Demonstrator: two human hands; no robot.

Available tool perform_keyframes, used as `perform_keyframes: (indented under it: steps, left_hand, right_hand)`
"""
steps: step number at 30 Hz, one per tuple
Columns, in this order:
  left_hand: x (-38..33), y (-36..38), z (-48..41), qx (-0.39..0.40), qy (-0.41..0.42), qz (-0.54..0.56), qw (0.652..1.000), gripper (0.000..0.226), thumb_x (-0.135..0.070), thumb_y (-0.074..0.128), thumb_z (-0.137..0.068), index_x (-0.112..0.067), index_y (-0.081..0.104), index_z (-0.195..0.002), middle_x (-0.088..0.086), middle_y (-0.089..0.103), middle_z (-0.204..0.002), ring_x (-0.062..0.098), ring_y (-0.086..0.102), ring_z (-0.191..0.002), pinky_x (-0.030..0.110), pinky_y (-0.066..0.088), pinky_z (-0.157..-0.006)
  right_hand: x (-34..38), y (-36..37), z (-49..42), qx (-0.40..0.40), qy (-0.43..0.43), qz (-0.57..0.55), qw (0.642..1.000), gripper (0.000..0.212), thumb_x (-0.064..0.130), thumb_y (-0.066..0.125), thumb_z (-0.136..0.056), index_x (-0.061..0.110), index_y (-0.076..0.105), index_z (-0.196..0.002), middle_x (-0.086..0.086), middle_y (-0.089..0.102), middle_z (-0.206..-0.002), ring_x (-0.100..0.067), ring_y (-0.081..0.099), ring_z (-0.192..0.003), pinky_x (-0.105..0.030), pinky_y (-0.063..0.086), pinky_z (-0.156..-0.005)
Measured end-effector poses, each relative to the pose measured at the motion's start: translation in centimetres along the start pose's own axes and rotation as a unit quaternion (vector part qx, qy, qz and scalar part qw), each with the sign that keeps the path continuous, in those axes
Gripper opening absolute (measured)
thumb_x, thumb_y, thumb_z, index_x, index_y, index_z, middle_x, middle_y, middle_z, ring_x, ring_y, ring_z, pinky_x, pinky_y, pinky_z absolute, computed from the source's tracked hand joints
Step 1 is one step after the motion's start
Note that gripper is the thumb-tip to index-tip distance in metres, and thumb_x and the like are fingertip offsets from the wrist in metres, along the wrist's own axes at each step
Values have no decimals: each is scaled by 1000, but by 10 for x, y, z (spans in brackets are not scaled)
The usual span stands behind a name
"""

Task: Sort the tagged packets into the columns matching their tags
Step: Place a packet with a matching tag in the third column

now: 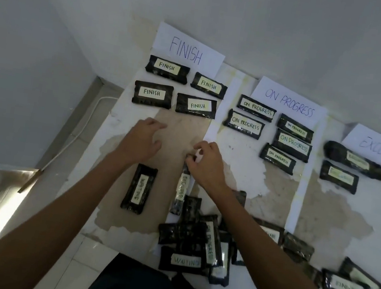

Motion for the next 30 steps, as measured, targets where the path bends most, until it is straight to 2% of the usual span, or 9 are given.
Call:
perform_keyframes:
  steps: [2,4,8,11,14,17,24,27,30]
  left_hand:
    - [-8,13,24,3,-9,13,1000,47,-5,59,-83,-9,52,-129,13,51,-128,29,45,-119,32,34,-101]
    - [-12,23,45,8,-16,10,1000,46,-6,58,-83,-9,53,-129,12,51,-127,29,44,-118,33,35,-100]
    - [-14,34,74,9,-33,0,999,45,-11,59,-86,-10,52,-130,12,49,-131,29,43,-118,32,35,-99]
    - [-20,32,81,9,-32,-3,999,48,-11,60,-84,-10,51,-132,12,49,-132,30,43,-120,35,36,-100]
    - [-32,26,85,-2,-27,5,1000,50,-11,58,-84,-9,49,-133,11,48,-133,28,42,-119,32,36,-99]
    - [-51,20,86,-19,-12,4,1000,52,-10,58,-84,-8,47,-134,12,47,-133,30,42,-119,36,38,-100]
    - [-119,37,92,4,45,-33,998,54,-17,57,-87,-10,40,-139,13,46,-133,31,43,-120,41,39,-99]
    - [-154,56,98,25,70,-42,996,56,-19,56,-88,-12,38,-140,12,46,-133,30,43,-120,40,40,-97]
    - [-189,81,104,35,91,-57,994,55,-19,56,-87,-13,39,-140,11,47,-133,30,45,-118,38,40,-96]
  right_hand:
    - [-3,14,24,63,72,40,995,44,34,63,-84,10,47,-117,-11,45,-111,-25,52,-87,-33,47,-73]
    - [-2,27,44,94,96,61,989,62,41,63,-83,14,35,-130,-13,43,-115,-30,53,-91,-39,51,-72]
    - [3,39,61,71,107,70,989,71,31,64,-84,16,22,-140,-18,47,-113,-37,56,-87,-43,52,-68]
    - [9,34,61,49,112,11,992,58,24,63,-85,12,31,-132,-18,49,-109,-35,55,-86,-37,47,-64]
    - [14,19,57,30,92,-28,995,56,23,66,-81,9,38,-127,-18,53,-106,-34,56,-89,-35,47,-65]
    - [17,-6,56,21,73,-37,996,56,22,68,-77,10,44,-127,-15,59,-107,-30,58,-94,-40,52,-75]
    - [-18,-87,92,-3,20,40,999,45,8,68,-73,13,59,-117,-8,63,-111,-29,51,-103,-43,46,-89]
    - [-44,-124,121,-14,2,64,998,43,2,62,-75,15,61,-115,-4,64,-111,-26,48,-102,-39,43,-88]
    - [-75,-155,149,-14,-14,75,997,42,0,59,-77,20,62,-114,0,64,-111,-23,47,-100,-42,43,-89]
Point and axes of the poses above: each hand's wrist, its own z-axis away from the middle knuckle, its own y-axis out of the palm, x = y × z, the point moved 5 cm from there along -z, towards the middle knuckle
